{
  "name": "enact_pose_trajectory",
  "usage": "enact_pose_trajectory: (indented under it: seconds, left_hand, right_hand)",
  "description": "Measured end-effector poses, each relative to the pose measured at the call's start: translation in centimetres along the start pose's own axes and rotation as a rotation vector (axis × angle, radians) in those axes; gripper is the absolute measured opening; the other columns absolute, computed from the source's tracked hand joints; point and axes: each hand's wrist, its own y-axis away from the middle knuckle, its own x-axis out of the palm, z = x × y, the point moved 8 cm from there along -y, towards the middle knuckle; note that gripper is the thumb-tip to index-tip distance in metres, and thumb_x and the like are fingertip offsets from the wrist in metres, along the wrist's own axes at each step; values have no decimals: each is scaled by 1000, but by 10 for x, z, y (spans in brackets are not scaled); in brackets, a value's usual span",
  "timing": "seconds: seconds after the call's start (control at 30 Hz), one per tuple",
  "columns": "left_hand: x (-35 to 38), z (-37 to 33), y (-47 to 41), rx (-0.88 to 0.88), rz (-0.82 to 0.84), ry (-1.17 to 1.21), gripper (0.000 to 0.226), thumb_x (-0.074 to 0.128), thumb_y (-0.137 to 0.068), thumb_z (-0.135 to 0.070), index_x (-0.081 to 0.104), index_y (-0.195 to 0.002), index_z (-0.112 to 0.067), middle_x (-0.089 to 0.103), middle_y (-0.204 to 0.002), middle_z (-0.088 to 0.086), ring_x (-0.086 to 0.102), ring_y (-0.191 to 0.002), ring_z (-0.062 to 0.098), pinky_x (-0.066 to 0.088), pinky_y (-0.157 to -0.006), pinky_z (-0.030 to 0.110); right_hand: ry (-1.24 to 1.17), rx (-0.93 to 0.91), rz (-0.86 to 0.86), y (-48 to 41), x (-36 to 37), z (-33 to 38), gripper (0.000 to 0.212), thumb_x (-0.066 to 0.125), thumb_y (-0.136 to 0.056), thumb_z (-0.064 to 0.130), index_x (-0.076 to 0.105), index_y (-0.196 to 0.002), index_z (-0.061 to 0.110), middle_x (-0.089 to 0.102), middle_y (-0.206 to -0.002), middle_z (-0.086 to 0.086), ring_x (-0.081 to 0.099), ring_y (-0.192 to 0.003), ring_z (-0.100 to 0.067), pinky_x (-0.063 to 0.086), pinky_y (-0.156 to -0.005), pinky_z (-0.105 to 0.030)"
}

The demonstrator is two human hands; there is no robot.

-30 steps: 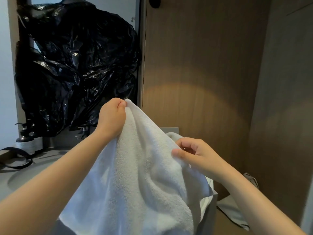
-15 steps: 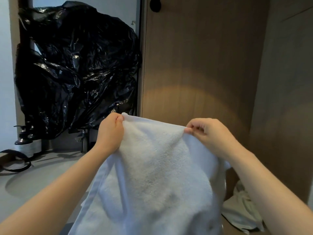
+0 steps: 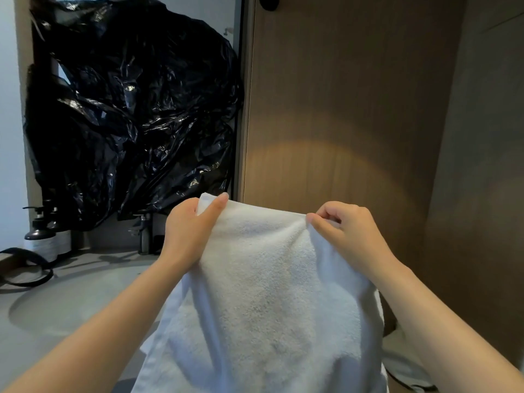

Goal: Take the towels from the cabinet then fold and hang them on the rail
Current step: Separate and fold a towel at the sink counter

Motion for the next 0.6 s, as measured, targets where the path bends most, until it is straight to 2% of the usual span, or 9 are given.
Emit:
enact_pose_trajectory:
  seconds: [0.2,0.3,0.37,0.43,0.47,0.53,0.6]
  left_hand:
    - [-3,9,3,14,-88,84,44,55,-92,-44,35,-66,-15,34,-63,-5,31,-52,4,27,-54,27]
    - [-2,9,4,21,-85,58,42,49,-96,-41,42,-75,-5,40,-69,-3,36,-62,10,31,-56,25]
    - [-4,4,6,86,-82,-42,33,46,-99,-37,48,-85,-7,50,-73,-4,45,-66,15,36,-60,27]
    - [-5,-8,11,178,-67,-219,17,44,-100,-33,53,-102,-18,60,-87,-5,55,-74,18,39,-62,35]
    - [-4,-16,14,233,-53,-325,18,45,-100,-30,53,-114,-22,61,-98,-4,57,-79,21,39,-64,35]
    - [1,-33,23,355,-20,-484,36,49,-99,-20,49,-135,-20,55,-118,2,59,-88,26,42,-66,36]
    - [4,-51,34,424,-7,-441,41,52,-98,-22,49,-138,-20,52,-129,-3,59,-94,20,42,-70,32]
  right_hand:
    - [91,-4,-2,3,0,-5,28,64,-89,43,56,-68,25,54,-55,5,52,-57,-14,44,-55,-34]
    - [114,-38,-8,2,1,1,27,63,-92,39,55,-69,25,54,-55,7,52,-56,-13,42,-53,-30]
    - [88,-45,-9,2,2,4,27,61,-93,37,54,-71,24,54,-57,6,52,-57,-14,41,-53,-29]
    - [11,-38,-3,2,2,7,26,61,-94,35,55,-72,22,55,-59,4,51,-59,-15,41,-54,-28]
    - [-17,-40,3,2,3,9,26,61,-94,35,56,-72,22,55,-59,4,51,-60,-15,40,-53,-26]
    - [-43,-56,19,2,4,17,25,61,-94,36,57,-73,22,56,-61,4,53,-62,-16,40,-52,-22]
    - [-73,-74,39,3,6,27,22,62,-93,35,59,-76,24,59,-66,8,57,-69,-14,44,-55,-19]
